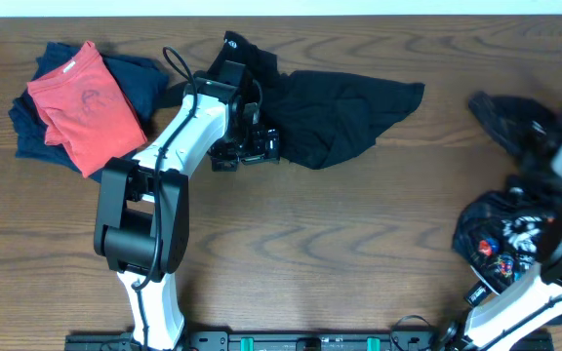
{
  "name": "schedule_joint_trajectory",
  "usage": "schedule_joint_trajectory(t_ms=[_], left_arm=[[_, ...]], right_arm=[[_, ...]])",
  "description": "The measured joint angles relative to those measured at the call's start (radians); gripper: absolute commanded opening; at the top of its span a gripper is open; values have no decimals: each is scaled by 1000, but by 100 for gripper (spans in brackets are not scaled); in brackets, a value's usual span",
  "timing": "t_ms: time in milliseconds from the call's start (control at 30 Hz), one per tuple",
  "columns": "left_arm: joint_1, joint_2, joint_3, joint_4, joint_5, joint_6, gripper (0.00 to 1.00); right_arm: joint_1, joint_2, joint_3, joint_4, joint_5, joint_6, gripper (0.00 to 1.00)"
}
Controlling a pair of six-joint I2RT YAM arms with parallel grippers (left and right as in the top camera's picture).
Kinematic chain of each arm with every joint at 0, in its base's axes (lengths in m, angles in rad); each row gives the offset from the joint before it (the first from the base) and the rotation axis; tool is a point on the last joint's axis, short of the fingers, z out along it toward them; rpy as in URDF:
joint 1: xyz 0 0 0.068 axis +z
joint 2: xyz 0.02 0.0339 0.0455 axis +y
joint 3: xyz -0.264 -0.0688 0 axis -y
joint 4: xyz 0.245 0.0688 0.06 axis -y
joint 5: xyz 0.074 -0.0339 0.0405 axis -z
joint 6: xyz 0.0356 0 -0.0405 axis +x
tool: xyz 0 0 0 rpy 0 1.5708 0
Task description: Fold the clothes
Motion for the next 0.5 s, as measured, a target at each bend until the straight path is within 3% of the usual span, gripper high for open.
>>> schedule_joint_trajectory(t_ms=[133, 233, 500], left_arm=[[0, 0, 0, 0, 0, 0, 96], [0, 0, 0, 1, 0, 0, 99], [0, 0, 0, 2, 0, 0, 98]], right_arm=[[-111, 0, 40, -53, -76, 40, 47], [-146, -10, 81, -55, -258, 30, 50], [12, -231, 105, -135, -629, -60, 59]])
